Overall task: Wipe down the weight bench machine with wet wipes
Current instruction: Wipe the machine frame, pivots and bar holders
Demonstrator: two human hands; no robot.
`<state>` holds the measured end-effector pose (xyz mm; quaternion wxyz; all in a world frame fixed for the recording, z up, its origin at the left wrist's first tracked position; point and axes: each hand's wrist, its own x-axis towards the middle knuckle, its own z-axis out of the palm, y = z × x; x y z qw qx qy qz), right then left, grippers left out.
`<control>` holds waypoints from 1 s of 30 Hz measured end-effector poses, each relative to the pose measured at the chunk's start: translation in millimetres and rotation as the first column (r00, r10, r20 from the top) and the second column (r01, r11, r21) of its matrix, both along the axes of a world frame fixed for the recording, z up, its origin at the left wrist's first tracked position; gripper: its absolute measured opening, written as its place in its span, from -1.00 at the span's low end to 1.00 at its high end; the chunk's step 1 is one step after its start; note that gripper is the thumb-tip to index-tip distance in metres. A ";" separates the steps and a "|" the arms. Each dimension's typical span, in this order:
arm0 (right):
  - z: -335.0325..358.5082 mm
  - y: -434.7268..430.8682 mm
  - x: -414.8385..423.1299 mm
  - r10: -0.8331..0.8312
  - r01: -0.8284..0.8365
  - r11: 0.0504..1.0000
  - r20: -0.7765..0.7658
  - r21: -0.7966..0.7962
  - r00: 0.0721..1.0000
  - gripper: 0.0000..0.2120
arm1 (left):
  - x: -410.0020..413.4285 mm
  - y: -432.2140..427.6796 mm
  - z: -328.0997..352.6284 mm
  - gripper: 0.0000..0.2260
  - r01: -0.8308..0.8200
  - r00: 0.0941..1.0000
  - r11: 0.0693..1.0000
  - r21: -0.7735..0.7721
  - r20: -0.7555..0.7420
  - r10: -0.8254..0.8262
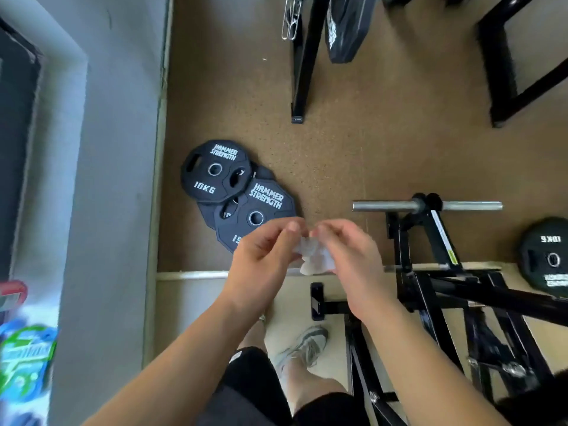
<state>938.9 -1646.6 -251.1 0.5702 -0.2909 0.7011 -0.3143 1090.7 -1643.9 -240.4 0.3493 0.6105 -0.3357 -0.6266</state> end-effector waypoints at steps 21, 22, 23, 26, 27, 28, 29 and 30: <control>152.0 199.9 -85.9 -0.587 0.549 0.805 -0.161 -0.226 0.794 -0.88 | -111.5 103.2 141.7 -0.83 0.775 0.630 0.629 -0.062 0.141 -0.763; 156.4 210.7 -86.5 -0.649 0.612 0.756 -0.148 -0.230 0.746 -0.90 | -117.8 105.8 145.9 -0.78 0.811 0.585 0.581 -0.070 0.128 -0.801; 160.7 221.3 -86.8 -0.701 0.669 0.710 -0.125 -0.220 0.702 -0.91 | -123.9 109.0 148.1 -0.73 0.839 0.543 0.538 -0.075 0.136 -0.829; 176.1 262.3 -84.5 -0.793 0.768 0.605 -0.075 -0.210 0.605 -0.87 | -140.7 126.7 150.5 -0.68 0.925 0.378 0.364 -0.108 0.190 -0.906; 181.2 279.1 -83.3 -0.815 0.795 0.572 -0.031 -0.202 0.578 -0.86 | -147.1 135.5 151.8 -0.68 0.946 0.320 0.299 -0.128 0.200 -0.926; 186.3 296.7 -81.5 -0.828 0.817 0.547 0.020 -0.183 0.560 -0.83 | -153.0 144.4 151.7 -0.67 0.961 0.265 0.237 -0.145 0.213 -0.940; 190.7 315.8 -78.9 -0.836 0.831 0.531 0.055 -0.165 0.546 -0.80 | -158.8 156.0 154.1 -0.66 0.972 0.207 0.174 -0.158 0.231 -0.951; 193.8 336.8 -75.8 -0.851 0.848 0.505 0.075 -0.159 0.520 -0.77 | -164.7 169.1 155.2 -0.67 0.980 0.140 0.095 -0.176 0.265 -0.954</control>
